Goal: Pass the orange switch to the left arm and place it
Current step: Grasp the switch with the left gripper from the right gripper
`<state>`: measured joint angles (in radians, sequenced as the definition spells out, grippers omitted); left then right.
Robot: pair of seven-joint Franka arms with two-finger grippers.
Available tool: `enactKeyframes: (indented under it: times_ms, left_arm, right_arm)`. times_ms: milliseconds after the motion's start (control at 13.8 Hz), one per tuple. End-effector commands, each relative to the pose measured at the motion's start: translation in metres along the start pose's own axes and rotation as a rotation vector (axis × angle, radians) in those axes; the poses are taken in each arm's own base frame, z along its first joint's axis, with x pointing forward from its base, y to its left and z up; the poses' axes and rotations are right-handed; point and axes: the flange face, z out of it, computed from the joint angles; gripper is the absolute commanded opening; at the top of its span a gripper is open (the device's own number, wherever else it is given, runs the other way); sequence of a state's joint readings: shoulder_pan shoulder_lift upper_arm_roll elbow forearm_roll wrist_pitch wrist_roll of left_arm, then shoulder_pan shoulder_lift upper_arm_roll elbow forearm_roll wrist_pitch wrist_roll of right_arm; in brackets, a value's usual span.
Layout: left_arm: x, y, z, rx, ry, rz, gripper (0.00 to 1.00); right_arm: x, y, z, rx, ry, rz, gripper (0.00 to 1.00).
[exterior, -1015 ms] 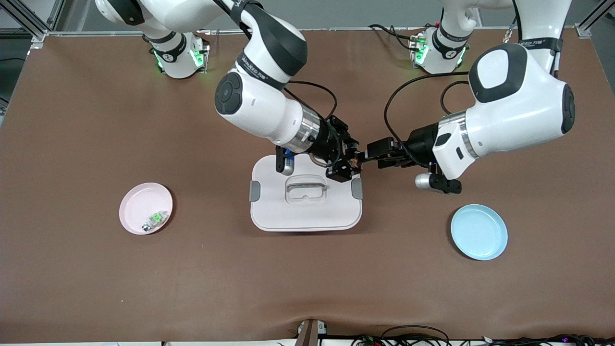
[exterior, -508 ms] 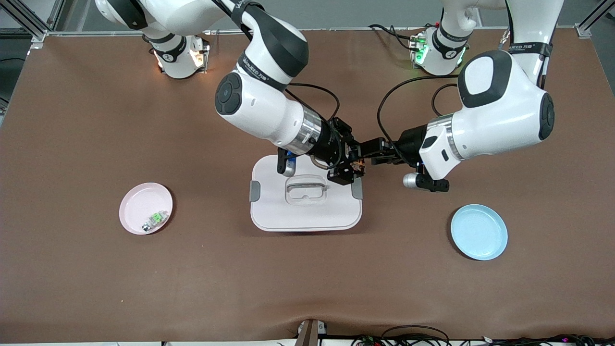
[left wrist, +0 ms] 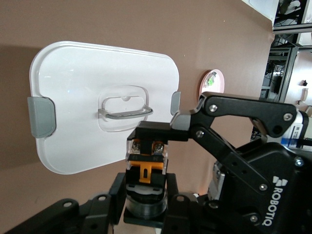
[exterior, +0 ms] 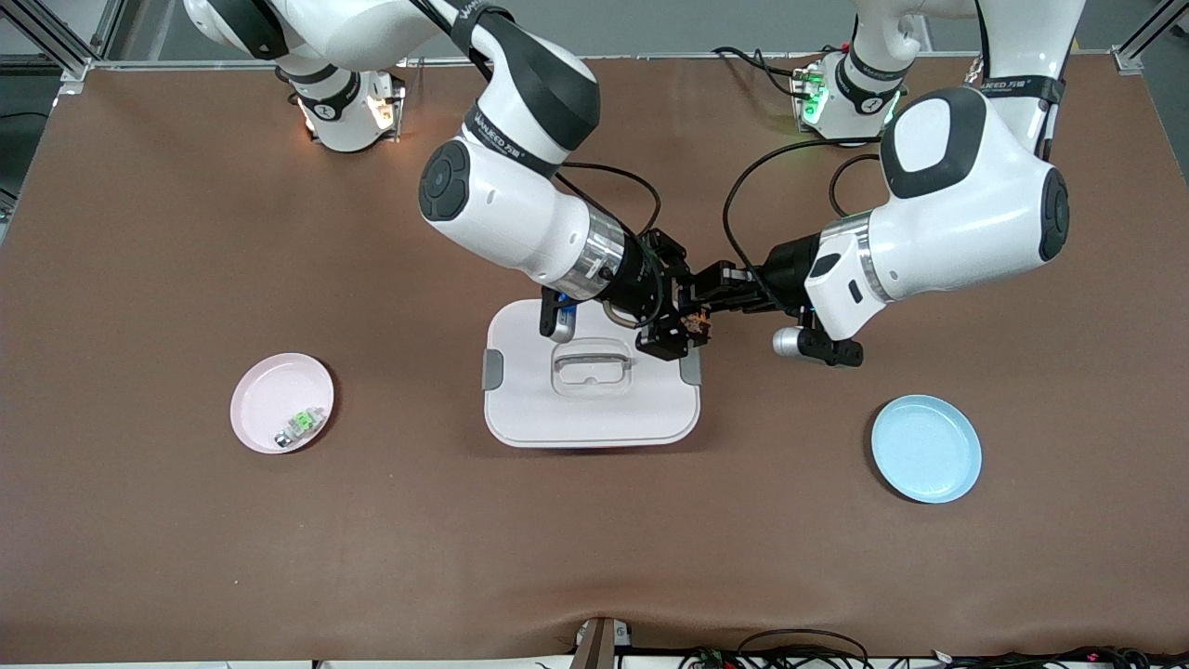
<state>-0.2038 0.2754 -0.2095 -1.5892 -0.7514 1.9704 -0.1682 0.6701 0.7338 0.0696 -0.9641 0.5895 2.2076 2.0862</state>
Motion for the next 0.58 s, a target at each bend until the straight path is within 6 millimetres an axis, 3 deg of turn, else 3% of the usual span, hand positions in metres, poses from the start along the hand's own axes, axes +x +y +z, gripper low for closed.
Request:
enactKeyframes:
  times_ms: [0, 73, 363, 435, 508]
  left_arm:
    - [-0.0047, -0.0044, 0.0025, 0.009, -0.006, 0.034, 0.04]
    - [-0.0041, -0.0046, 0.0013, 0.009, -0.003, 0.042, 0.0]
    - [-0.0009, -0.0085, -0.0039, 0.009, 0.006, 0.102, 0.0]
    - [0.0, -0.0086, -0.005, 0.009, 0.009, 0.101, 0.0]
    - [0.0001, -0.0081, -0.0055, 0.008, 0.01, 0.104, 0.0]
  right_arm:
    - [-0.01, -0.0073, -0.0135, 0.024, -0.048, 0.018, 0.0]
    - [-0.0102, -0.0077, -0.014, 0.028, -0.05, 0.019, 0.0]
    - [-0.0113, -0.0077, -0.0143, 0.035, -0.055, 0.018, 0.0]
    - [-0.0124, -0.0069, -0.0138, 0.038, -0.057, 0.014, 0.13]
    - [-0.0131, -0.0065, -0.0137, 0.043, -0.057, 0.013, 0.41]
